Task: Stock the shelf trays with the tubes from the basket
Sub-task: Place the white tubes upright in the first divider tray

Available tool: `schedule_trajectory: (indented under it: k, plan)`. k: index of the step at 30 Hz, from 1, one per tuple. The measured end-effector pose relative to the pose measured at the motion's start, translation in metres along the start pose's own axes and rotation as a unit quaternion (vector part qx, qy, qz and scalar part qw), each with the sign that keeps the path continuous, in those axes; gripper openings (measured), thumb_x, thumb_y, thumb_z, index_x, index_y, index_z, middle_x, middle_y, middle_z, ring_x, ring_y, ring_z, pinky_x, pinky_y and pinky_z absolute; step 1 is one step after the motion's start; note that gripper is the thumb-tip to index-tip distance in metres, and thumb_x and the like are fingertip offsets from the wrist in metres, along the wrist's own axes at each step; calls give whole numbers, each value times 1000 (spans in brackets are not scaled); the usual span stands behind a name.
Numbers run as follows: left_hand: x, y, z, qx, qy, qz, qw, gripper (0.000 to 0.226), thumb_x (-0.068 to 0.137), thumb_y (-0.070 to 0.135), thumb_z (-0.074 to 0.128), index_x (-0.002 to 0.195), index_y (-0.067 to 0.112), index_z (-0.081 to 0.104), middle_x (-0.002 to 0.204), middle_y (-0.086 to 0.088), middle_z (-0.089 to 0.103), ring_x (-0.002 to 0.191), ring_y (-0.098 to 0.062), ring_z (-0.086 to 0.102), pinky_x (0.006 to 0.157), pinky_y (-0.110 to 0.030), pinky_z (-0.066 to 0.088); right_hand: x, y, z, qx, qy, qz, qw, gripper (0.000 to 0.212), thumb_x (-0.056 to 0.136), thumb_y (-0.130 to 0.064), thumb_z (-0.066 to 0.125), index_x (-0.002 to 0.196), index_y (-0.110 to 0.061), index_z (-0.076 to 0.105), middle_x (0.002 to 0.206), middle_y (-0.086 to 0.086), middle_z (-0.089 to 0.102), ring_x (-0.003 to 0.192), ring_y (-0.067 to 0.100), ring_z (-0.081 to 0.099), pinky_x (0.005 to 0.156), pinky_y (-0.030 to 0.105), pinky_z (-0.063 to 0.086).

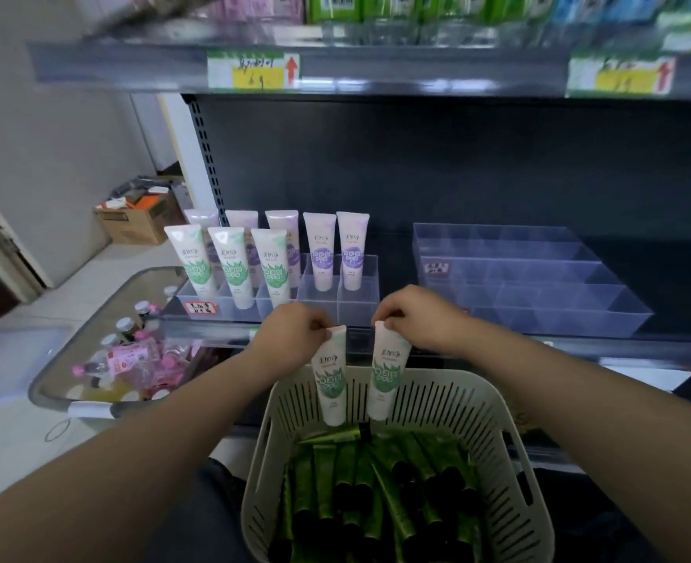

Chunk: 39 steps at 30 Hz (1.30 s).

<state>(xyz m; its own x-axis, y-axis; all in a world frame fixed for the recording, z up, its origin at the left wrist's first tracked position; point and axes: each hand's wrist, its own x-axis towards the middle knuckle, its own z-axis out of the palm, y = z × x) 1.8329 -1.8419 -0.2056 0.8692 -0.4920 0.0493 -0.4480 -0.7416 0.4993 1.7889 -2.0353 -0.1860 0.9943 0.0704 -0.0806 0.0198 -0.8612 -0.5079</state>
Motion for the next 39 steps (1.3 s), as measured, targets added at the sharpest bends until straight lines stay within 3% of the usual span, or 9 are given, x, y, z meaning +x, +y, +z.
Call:
schedule_trajectory:
  k: [5, 13, 16, 18, 21, 25, 29, 35, 39]
  plan:
    - [5, 13, -24, 26, 34, 34, 999, 15, 90, 12, 53, 81, 22, 59, 84, 6, 59, 80, -13, 55, 61, -21, 36, 9, -19, -18, 4, 32, -36, 999, 23, 93, -10, 53, 106, -16, 70, 114, 1, 66, 102, 13, 59, 81, 23, 44]
    - [25, 34, -61, 75, 76, 85, 991, 20, 89, 8, 47, 97, 17, 63, 100, -2, 67, 89, -18, 57, 70, -26, 40, 21, -37, -46, -25, 57, -75, 995, 25, 92, -7, 51, 107, -13, 70, 113, 1, 67, 98, 9, 57, 80, 19, 39]
    - [35, 40, -71, 85, 87, 91, 988, 23, 89, 7, 45, 100, 16, 63, 103, -2, 67, 93, -20, 59, 72, -27, 43, 25, -40, -58, -36, 69, -78, 994, 25, 93, -6, 51, 107, -14, 70, 109, -2, 66, 94, 8, 56, 71, 13, 38]
    - [41, 43, -77, 94, 100, 97, 986, 23, 90, 7, 45, 101, 16, 63, 102, -3, 68, 93, -21, 60, 73, -27, 45, 28, -41, -66, -49, 83, -78, 992, 26, 92, -6, 51, 107, -14, 70, 109, -1, 66, 91, 6, 53, 66, 12, 36]
    - [49, 46, -84, 94, 109, 100, 985, 24, 90, 7, 44, 101, 16, 63, 98, -5, 69, 89, -24, 61, 74, -32, 49, 35, -42, -77, -42, 104, -80, 990, 26, 92, -5, 51, 105, -14, 71, 108, 0, 66, 91, 6, 52, 74, 16, 37]
    - [60, 49, -93, 107, 128, 97, 981, 25, 89, 8, 42, 97, 20, 63, 92, -5, 68, 86, -28, 62, 74, -36, 51, 43, -45, -87, -28, 129, -80, 988, 28, 91, -3, 48, 103, -14, 71, 102, -3, 63, 91, 5, 52, 72, 15, 36]
    - [67, 50, -96, 123, 170, 98, 973, 25, 90, 7, 41, 99, 19, 61, 97, -6, 67, 89, -28, 60, 70, -32, 45, 53, -45, -89, -14, 150, -77, 986, 30, 91, -3, 45, 96, -15, 72, 102, -1, 66, 90, 10, 57, 63, 15, 39]
    - [82, 35, -88, 131, 189, 97, 968, 23, 90, 6, 41, 99, 18, 60, 102, -5, 66, 90, -26, 60, 65, -30, 38, 65, -49, -83, -26, 191, -85, 977, 29, 91, -2, 45, 102, -10, 71, 109, 5, 65, 102, 18, 58, 81, 24, 44]
    - [90, 22, -82, 134, 197, 101, 966, 23, 89, 8, 42, 99, 16, 61, 100, -6, 66, 89, -27, 60, 66, -30, 39, 77, -46, -73, -31, 194, -84, 977, 27, 93, -5, 46, 103, -11, 70, 109, 7, 60, 102, 21, 57, 85, 32, 48]
